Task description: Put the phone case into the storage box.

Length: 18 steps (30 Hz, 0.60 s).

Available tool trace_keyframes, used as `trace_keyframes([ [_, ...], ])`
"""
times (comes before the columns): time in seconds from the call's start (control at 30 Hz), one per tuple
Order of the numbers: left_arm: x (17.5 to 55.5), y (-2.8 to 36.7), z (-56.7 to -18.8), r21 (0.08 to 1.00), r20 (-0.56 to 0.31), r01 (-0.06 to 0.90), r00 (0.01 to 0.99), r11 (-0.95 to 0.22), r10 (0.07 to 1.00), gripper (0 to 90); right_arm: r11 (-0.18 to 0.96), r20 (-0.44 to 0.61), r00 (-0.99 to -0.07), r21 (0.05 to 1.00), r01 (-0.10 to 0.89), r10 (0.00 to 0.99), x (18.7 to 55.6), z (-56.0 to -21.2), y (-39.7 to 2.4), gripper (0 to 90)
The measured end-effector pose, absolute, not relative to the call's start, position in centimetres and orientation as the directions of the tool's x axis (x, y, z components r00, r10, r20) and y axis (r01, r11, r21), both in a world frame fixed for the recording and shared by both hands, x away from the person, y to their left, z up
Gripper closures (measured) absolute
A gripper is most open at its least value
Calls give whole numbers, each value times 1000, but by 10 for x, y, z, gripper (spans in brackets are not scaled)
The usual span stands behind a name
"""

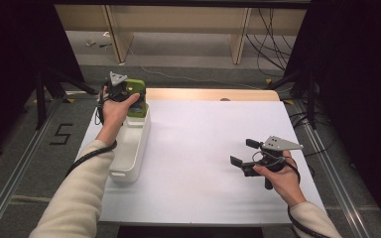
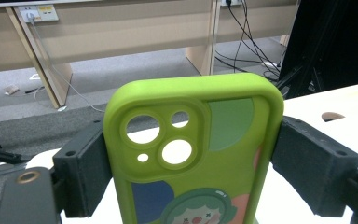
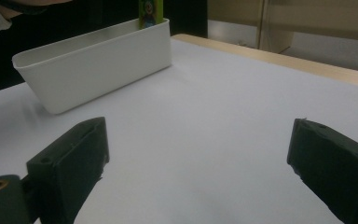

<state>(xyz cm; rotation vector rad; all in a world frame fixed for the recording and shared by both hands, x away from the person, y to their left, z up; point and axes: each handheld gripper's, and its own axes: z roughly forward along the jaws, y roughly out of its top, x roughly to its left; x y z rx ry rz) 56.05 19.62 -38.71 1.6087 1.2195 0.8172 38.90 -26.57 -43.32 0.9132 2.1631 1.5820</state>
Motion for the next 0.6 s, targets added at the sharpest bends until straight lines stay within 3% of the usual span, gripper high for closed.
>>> trace_keyframes([
  [0.6,562,198,-393,930,-21,358,283,-85,959,161,190,116,-750,932,309,651,389,-433,-265,64],
])
